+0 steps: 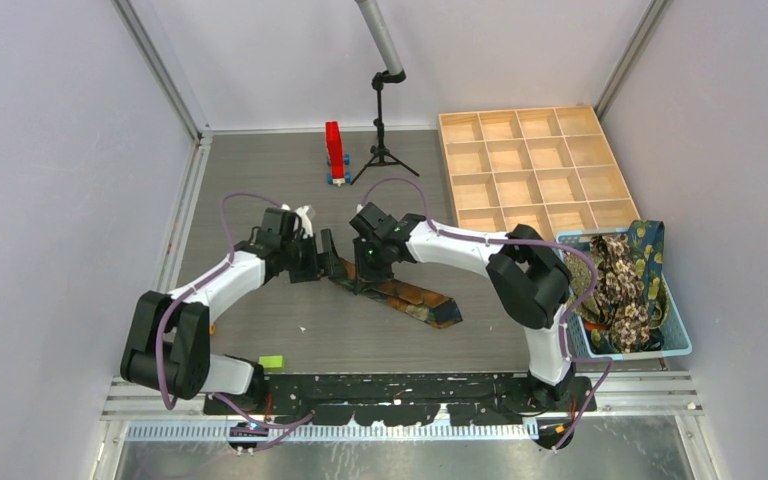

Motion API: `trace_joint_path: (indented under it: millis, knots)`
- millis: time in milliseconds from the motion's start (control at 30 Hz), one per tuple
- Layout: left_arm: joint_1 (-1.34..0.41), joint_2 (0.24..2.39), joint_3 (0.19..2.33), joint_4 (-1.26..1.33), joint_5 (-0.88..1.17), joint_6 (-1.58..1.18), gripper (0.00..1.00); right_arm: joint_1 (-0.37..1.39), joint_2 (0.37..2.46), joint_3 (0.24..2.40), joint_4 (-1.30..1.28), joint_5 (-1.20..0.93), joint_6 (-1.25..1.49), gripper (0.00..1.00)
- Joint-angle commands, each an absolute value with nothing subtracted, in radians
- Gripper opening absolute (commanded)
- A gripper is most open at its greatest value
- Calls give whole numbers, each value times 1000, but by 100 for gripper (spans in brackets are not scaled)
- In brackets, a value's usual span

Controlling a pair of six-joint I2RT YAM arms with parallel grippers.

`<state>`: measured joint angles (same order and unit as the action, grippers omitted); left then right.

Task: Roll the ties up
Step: Roll the tie at the center of the board.

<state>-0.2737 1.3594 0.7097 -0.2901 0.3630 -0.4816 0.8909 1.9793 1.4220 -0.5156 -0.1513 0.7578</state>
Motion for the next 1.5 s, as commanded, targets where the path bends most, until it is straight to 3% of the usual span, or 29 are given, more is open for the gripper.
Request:
trace_joint_path:
  millis: [0,567,1467]
  knots:
    - [-267,1369,720,-225,389,-465,77,884,1915,1425,-481,-190,740,25]
    - [-249,1406,757,-196,353,-429,78,856,1946,1499,-458,-170,795,29]
    - [-242,1522,758,-105,534,-403,79,783,1990,1387,-414,-223,753,26]
